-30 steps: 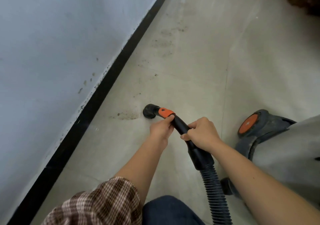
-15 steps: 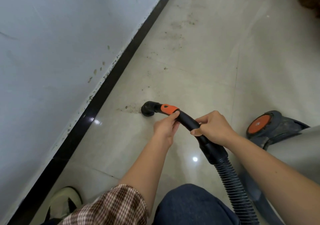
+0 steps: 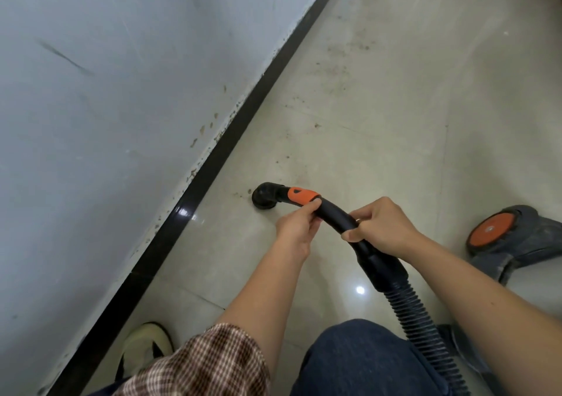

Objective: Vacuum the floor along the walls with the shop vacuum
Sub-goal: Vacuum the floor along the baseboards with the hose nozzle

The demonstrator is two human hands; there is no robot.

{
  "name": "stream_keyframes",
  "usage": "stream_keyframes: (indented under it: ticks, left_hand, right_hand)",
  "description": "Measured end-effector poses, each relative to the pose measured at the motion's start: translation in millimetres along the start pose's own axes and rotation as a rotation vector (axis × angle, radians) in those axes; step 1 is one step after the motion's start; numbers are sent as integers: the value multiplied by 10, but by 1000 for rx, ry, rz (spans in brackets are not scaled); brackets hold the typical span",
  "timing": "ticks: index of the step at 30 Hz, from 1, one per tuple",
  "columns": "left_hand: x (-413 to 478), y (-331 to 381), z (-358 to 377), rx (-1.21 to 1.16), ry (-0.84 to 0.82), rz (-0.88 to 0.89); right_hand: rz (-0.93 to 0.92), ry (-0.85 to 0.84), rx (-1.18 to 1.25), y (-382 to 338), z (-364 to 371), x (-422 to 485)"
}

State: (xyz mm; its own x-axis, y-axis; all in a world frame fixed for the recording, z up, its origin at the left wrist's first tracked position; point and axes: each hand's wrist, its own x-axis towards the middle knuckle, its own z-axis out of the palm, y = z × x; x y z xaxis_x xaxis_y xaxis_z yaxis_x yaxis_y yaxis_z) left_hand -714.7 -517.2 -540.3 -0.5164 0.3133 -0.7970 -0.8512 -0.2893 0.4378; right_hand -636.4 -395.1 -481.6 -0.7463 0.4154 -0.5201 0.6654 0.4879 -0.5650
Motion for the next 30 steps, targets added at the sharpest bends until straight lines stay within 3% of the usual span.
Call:
stream_keyframes:
  ticks: [30]
  left_hand:
    - [199,497,-526,-141,135,80]
  right_hand:
    - [-104,-134,43,-592,422,399]
